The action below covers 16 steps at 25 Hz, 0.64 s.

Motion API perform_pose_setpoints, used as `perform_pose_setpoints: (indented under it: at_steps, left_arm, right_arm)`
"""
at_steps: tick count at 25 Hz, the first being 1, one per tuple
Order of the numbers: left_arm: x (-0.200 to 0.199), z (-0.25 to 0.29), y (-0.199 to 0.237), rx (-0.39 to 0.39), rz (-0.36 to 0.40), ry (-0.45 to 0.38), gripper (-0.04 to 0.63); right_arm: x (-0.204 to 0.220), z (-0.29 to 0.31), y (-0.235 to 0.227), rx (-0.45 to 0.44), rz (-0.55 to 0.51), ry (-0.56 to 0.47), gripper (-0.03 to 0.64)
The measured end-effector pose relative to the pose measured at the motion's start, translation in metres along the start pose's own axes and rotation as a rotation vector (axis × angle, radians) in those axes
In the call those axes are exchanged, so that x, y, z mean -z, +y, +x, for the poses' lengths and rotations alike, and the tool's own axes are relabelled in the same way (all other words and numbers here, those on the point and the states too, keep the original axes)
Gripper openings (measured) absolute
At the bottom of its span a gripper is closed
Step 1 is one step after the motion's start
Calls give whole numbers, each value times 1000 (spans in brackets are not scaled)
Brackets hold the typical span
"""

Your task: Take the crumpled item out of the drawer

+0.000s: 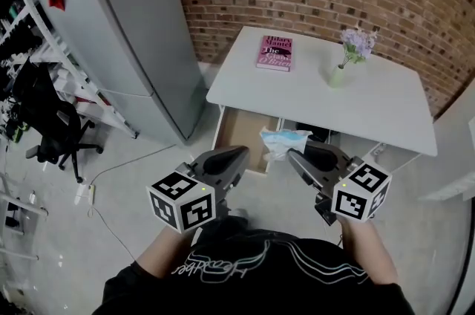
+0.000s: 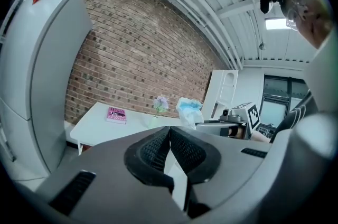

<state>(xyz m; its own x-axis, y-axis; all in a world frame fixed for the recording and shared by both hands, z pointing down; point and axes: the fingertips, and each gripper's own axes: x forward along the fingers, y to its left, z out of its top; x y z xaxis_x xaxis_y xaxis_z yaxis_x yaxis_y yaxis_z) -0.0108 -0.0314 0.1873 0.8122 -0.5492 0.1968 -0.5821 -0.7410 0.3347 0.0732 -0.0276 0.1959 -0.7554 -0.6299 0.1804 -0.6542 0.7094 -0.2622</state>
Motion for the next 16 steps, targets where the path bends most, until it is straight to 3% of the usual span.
perform_pose_setpoints:
  at_steps: [16]
  left_arm:
    - [-2,0,-3,24,18,23,21]
  right_arm:
    - [0,7,9,3,11,2,83]
